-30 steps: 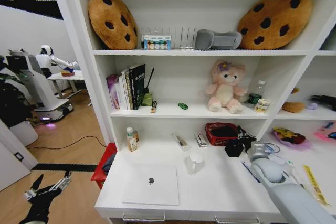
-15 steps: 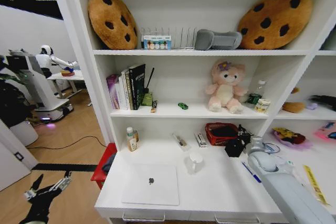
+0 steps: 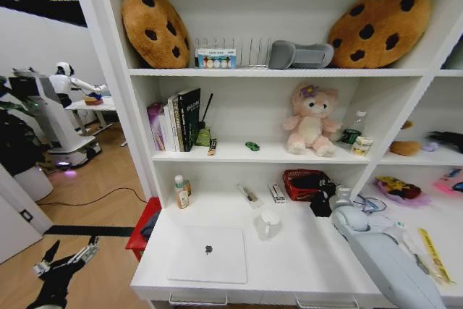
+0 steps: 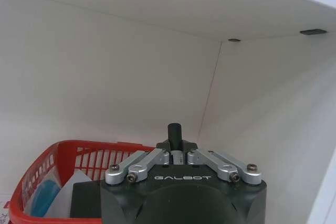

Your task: Organize the objects on the table.

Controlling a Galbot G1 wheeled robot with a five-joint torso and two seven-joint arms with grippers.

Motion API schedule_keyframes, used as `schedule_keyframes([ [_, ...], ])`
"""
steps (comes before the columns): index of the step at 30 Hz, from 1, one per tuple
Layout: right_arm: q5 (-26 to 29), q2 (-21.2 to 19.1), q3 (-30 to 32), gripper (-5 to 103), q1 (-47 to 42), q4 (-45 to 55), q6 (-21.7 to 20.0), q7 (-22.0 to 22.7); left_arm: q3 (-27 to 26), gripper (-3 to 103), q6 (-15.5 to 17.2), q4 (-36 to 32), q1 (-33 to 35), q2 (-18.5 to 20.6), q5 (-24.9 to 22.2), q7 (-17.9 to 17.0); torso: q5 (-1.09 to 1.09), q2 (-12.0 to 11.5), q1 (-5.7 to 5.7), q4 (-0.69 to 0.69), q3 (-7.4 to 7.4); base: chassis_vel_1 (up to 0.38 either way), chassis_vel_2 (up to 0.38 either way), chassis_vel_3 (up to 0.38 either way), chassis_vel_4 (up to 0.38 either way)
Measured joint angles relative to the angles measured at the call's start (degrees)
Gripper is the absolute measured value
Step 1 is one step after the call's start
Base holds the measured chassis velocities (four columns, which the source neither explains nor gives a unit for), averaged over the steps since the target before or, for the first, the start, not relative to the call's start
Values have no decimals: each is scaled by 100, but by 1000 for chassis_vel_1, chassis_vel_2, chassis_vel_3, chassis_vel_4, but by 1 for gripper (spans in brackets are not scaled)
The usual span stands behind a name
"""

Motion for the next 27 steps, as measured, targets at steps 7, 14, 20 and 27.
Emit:
schedule_keyframes([
  [7, -127, -39, 145, 16, -318, 170, 162, -89, 0, 100, 0, 0, 0, 0, 0, 0, 0, 0, 0, -1, 0, 0, 0, 0, 0],
  [14, -116, -57, 235, 44, -478, 324, 177, -88, 0, 100, 0, 0, 0, 0, 0, 0, 0, 0, 0, 0, 0, 0, 0, 0, 0],
  [20, -31, -122, 362, 65, -702, 622, 112, -1, 0, 100, 0, 0, 0, 0, 0, 0, 0, -1, 0, 0, 0, 0, 0, 0, 0],
  [27, 171, -182, 743, 93, -1572, 1888, -240, 240, 0, 100, 0, 0, 0, 0, 0, 0, -1, -1, 0, 1, -1, 0, 0, 0, 0],
])
